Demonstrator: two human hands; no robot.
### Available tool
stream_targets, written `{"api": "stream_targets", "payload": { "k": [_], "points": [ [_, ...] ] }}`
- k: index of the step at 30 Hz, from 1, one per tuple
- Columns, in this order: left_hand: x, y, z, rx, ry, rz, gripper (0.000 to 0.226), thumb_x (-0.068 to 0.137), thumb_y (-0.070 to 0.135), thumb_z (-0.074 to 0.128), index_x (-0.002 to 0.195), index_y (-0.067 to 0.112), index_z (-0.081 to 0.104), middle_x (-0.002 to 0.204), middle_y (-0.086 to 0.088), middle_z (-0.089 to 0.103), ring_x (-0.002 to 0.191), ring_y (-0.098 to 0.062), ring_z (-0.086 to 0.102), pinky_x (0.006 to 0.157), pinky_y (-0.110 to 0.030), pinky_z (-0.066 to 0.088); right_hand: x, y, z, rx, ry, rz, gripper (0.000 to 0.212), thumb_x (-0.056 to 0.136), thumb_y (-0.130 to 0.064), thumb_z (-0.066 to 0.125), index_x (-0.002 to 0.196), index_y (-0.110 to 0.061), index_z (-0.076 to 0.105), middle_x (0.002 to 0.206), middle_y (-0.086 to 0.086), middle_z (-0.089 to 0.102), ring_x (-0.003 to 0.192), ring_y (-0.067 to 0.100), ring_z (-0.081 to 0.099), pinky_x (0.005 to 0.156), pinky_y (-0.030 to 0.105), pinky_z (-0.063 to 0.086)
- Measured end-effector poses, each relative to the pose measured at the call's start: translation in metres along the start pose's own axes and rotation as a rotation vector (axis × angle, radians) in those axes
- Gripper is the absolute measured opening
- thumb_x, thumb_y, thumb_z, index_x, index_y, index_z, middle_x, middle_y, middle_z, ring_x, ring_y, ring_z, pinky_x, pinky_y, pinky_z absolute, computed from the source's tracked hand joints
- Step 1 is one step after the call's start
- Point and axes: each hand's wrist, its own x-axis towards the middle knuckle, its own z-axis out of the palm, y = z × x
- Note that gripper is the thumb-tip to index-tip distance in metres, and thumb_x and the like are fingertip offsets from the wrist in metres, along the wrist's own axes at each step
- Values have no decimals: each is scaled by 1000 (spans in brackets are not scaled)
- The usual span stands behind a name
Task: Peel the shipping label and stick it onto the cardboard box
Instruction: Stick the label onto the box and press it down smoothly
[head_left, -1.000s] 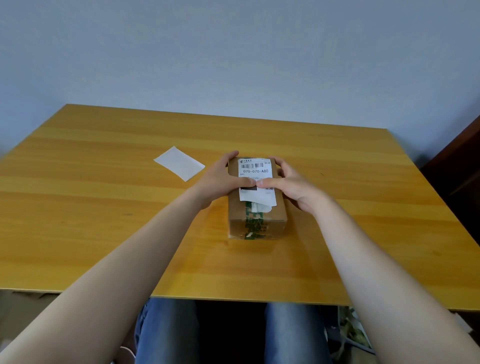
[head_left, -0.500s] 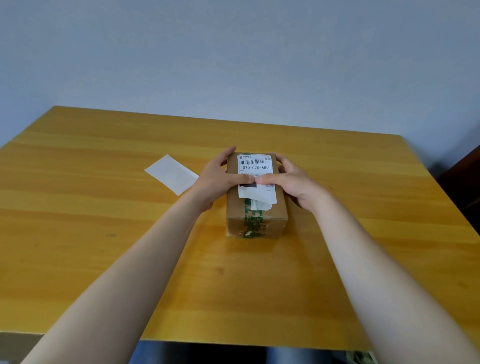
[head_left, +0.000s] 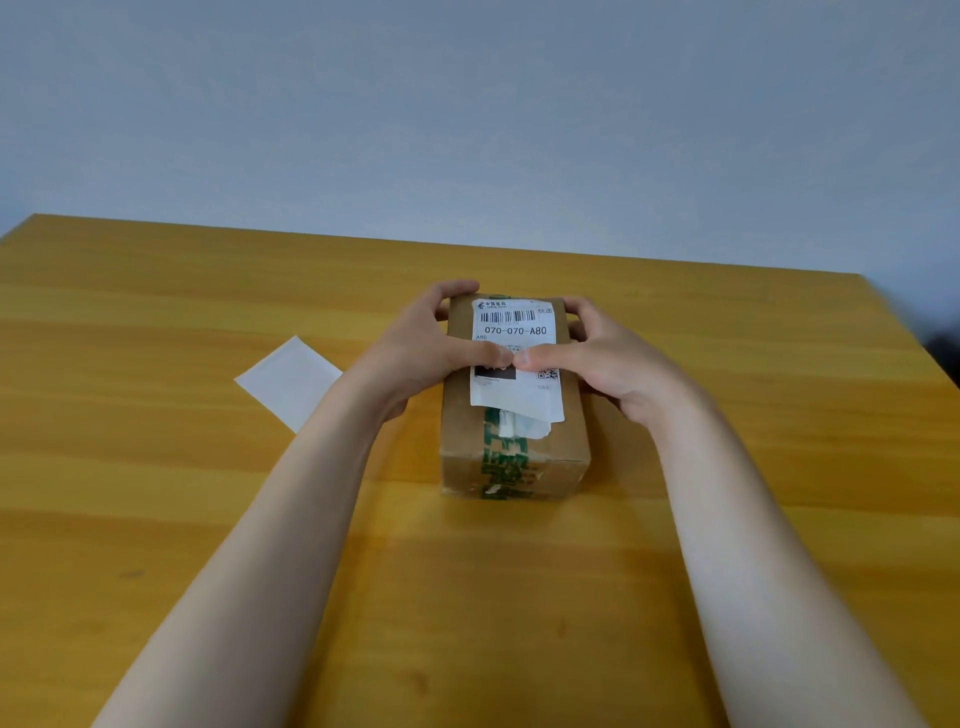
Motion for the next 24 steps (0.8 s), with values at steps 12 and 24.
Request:
{"api": "stream_targets", "payload": {
  "k": [12, 24],
  "points": [
    [7, 4, 0, -7, 34, -40, 72, 72, 23, 92, 134, 36, 57, 122, 6, 60, 94, -18, 75, 73, -33, 64, 9, 1, 1, 22, 57, 1, 59, 73, -34, 92, 123, -32, 61, 114, -2, 76, 90, 13, 79, 73, 31, 59],
    [5, 9, 7, -11, 107, -36, 59, 77, 22, 90, 129, 29, 62, 111, 1, 67, 79, -14, 76, 61, -27, 62, 3, -6, 8, -31, 154, 6, 49, 80, -44, 87, 119, -29, 61, 109, -5, 74, 88, 9, 76, 68, 27, 54]
  ]
}}
